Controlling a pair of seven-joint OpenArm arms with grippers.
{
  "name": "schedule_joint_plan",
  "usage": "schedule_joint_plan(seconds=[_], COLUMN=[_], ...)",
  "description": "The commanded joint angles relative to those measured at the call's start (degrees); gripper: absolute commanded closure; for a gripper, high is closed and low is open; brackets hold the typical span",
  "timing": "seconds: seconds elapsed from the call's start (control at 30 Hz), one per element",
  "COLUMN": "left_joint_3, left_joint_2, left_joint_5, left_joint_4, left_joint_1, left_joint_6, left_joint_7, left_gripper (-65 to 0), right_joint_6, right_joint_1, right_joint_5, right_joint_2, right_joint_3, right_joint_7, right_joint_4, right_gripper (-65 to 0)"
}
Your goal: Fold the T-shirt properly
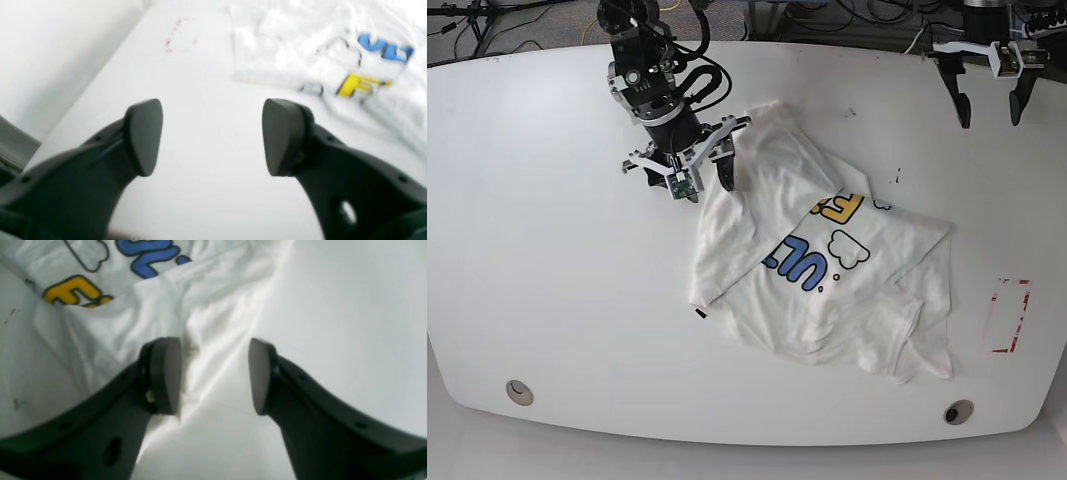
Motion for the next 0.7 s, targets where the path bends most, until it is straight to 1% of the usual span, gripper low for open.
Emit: schedule_joint_plan(seconds=[0.0,0.03,0.1,0.17,0.23,0.43,0.5,0.67], left_joint_3=[-0.1,-0.1,0.0,0.0,0.0,0.1,0.3,0.5], left_joint_2=[0.0,0.0,0.2,0.1,0.1,-0.4,-1.3,-2.2], left_joint_5=[0.0,0.0,0.0,0.1,0.1,0.2,0.1,-0.1], left_joint_4=[1.1,1.1,1.1,1.4,1.5,1.3,1.1,1.0], left_joint_1=[0.3,0.1,-0.6,-2.3,-2.9,-5.2,-6.9,-8.7], left_joint_6=[0.0,0.0,0.0,-0.1,-0.1,-0.1,-0.3,-0.6], left_joint_7=[-0.5,-0.1,0.2,0.4,0.9,2.1,3.7,6.0], left_gripper=[-36.3,-34.7,-33.7,-32.7,-32.4,-33.0,-34.1,-35.9], right_joint_6=[0.1,0.1,0.1,-0.9,-1.1,-1.3,-1.2,-1.4], right_joint_1=[1.0,1.3,2.1,3.4,4.2,6.4,7.8,9.9], right_joint_5=[0.3,0.3,0.4,0.4,0.4,0.4,0.0,-0.2], right_joint_2=[-0.5,-0.5,-0.8,-0.9,-1.1,-1.5,-1.9,-2.1], right_joint_3=[0.0,-0.1,-0.2,0.0,-0.2,-0.8,-0.7,-0.5], right_joint_7=[1.2,1.0,0.6,0.4,0.0,-0.7,-1.7,-3.3], right_joint_4=[1.0,1.0,1.0,0.6,0.5,-0.1,-0.7,-1.9], right_gripper=[-31.3,-31.3,-31.4,-31.1,-31.2,-31.6,-31.3,-31.5])
